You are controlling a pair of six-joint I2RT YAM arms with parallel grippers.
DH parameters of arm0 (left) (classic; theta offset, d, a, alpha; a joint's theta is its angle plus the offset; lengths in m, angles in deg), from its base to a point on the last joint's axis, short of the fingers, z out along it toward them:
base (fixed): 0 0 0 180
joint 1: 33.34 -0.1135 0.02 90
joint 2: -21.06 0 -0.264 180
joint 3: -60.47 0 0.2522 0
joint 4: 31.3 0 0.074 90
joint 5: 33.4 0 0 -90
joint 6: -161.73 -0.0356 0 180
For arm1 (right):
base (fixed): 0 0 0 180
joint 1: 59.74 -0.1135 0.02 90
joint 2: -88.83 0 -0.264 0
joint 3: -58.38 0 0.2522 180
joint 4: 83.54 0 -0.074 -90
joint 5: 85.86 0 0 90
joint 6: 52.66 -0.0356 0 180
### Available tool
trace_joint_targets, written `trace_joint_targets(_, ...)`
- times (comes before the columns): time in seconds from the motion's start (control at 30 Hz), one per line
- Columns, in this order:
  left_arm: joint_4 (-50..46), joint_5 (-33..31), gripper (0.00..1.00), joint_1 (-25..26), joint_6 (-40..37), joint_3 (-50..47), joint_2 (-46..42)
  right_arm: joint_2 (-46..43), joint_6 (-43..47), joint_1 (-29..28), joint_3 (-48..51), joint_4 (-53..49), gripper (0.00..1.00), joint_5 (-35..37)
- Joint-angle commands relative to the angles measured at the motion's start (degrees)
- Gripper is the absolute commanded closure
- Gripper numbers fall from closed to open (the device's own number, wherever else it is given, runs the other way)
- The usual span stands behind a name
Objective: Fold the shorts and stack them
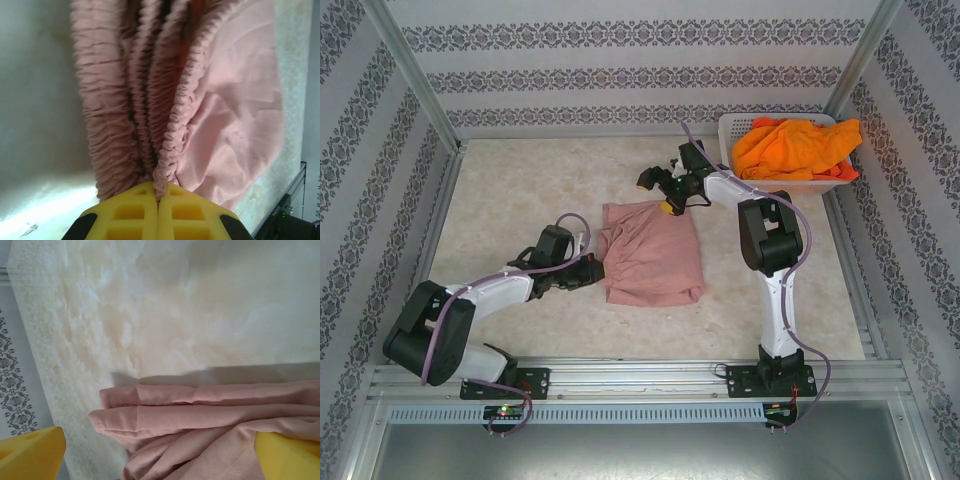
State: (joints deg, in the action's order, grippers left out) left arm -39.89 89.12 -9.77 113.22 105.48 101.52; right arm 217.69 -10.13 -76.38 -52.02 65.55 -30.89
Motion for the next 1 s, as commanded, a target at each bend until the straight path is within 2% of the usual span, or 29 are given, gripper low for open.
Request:
trace_joint_targets(0.0,3.77,-0.17,0.99,0.46,2.03,-3.07,2.72,1.48,-0.27,0.48,-1.34,1.19,0.02,2.00)
trace_joint_targets(0.13,7.47,0.18,0.90,0.39,3.06,-3.90,4.76,0.82,-0.35,0.08,-2.21,1.39,0.02,0.57)
trace_joint_targets(0.23,6.39,-0.59,0.71,0.42,2.12,-1.99,1.04,-1.49,-0.55,-0.41,-2.40,1.94,0.02,-0.80)
trace_joint_targets(0.33,-1.34,-2.88,0.51,0.20,-1.81,3.62,-4.66,-5.71,-0.36,-1.01,-2.03,1.98,0.02,-1.53)
trace_joint_targets(0.47,-9.16,-2.99,0.36,-1.13,-5.63,12.55,-8.30,-13.05,0.04,-1.72,0.76,1.94,0.02,-1.50)
trace_joint_targets(0.6,-10.33,0.12,0.32,-1.53,-6.16,19.92,-4.69,-22.21,0.40,-2.66,8.38,2.41,0.02,-0.21)
trace_joint_targets(0.73,-11.71,0.02,0.33,-1.81,-7.46,24.18,1.02,-32.00,-1.18,-3.12,21.45,5.00,0.02,1.07)
trace_joint_targets(0.83,-8.15,1.52,0.35,-2.75,-5.67,25.72,5.62,-38.33,-3.41,-3.72,31.40,7.91,0.02,2.12)
trace_joint_targets(0.97,1.83,4.71,0.37,-3.10,1.00,26.42,10.39,-43.37,-7.13,-4.96,42.39,12.44,0.02,3.37)
